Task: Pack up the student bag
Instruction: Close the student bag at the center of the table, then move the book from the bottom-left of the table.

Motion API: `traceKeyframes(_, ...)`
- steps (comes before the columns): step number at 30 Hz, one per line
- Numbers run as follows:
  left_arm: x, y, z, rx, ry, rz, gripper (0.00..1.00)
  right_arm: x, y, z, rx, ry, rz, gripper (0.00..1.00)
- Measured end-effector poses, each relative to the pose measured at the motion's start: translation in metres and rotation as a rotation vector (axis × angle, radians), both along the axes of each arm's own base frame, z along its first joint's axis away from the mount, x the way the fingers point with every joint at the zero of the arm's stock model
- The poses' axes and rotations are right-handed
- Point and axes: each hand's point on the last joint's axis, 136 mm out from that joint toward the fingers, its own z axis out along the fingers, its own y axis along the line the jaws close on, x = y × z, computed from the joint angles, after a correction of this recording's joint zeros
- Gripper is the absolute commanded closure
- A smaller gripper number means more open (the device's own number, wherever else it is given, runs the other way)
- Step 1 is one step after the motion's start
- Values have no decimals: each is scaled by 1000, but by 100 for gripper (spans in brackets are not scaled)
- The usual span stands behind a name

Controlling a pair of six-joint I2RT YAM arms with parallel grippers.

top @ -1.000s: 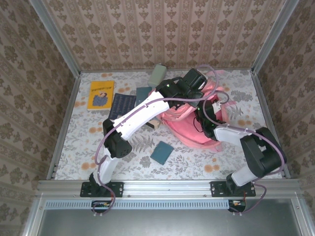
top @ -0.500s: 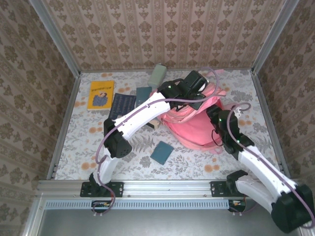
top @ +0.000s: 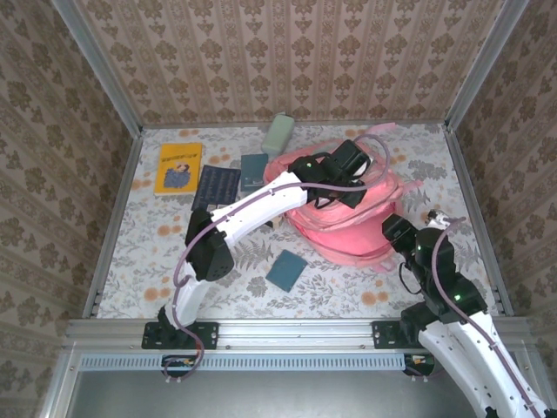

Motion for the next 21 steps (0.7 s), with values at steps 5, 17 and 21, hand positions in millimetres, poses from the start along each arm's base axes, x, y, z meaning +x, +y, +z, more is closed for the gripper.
traceKeyframes(5,11,20,-12,5,20,54,37,9,19,10,-20,28,104,41)
traceKeyframes(17,87,196,37,-77,-49,433,39,35,80,21,-33,79,348,41)
traceKeyframes(21,117,275,3,-32,-6,614,51,40,114,28,-62,76,455,40)
